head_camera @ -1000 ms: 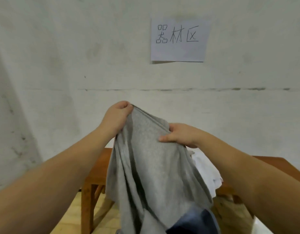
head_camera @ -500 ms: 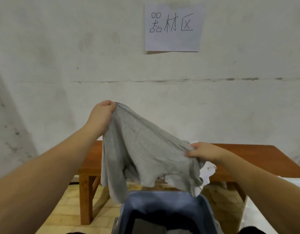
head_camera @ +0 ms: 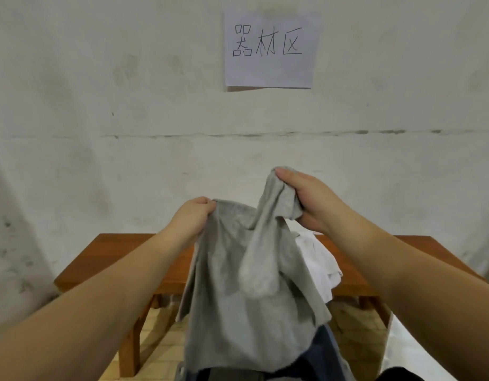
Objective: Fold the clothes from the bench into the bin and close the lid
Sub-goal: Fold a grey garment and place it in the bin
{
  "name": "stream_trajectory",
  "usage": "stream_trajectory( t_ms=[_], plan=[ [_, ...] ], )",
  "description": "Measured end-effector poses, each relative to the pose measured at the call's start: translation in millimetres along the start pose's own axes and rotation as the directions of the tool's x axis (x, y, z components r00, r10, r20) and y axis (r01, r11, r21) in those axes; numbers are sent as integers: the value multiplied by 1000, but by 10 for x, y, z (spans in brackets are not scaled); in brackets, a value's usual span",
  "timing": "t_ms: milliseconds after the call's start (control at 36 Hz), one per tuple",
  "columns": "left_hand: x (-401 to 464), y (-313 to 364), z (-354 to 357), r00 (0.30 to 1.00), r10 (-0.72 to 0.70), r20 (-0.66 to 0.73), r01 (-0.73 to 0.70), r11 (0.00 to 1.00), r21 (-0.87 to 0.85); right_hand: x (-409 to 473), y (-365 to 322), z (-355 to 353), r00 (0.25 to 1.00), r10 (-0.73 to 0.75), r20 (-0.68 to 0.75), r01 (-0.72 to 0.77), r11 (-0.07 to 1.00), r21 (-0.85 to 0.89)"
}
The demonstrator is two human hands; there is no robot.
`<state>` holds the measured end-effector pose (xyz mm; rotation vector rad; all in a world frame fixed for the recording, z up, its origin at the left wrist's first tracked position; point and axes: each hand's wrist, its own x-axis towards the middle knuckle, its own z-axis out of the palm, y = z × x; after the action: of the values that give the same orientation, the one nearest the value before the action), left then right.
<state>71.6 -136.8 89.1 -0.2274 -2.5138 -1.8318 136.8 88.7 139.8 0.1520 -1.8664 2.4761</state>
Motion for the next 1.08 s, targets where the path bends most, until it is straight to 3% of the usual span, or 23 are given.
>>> stream_trajectory(
  t_ms=[139, 250, 333, 389, 444, 556, 694, 917, 1083],
  plan=[
    [-360, 145, 206, 995, 84, 48, -87, 994, 72, 83, -114, 189, 997, -61, -36, 62, 997, 38],
    [-689, 220, 321, 977, 154, 147, -141, 986, -94, 138, -115, 262, 993, -81, -87, 87, 994, 71],
    [-742, 144, 393, 954, 162, 252, -206, 965, 160, 171, -78, 299, 992, -78, -101, 88, 992, 93],
    [-712, 82, 437, 959, 163, 230, -229, 926, 300, 181, -59, 318, 994, -76, -85, 85, 991, 103],
    [-667, 45, 437, 980, 104, 172, -155, 937, 313, 179, -60, 313, 993, -78, -87, 88, 990, 109],
    [-573, 28, 323, 996, 23, 85, -40, 979, 202, 168, -115, 183, 986, -84, -147, 96, 992, 77],
    [-465, -1, 87, 991, -66, 118, 74, 995, -68, 99, -258, -57, 978, -7, -208, 10, 1000, 13],
    [-268, 166, -173, 995, -97, 25, 99, 917, -387, 28, -351, -372, 948, 216, -232, -224, 974, -10],
    [-205, 351, -245, 999, -40, 0, 36, 902, -430, 2, -326, -582, 867, 421, -267, -476, 860, -187]
  ],
)
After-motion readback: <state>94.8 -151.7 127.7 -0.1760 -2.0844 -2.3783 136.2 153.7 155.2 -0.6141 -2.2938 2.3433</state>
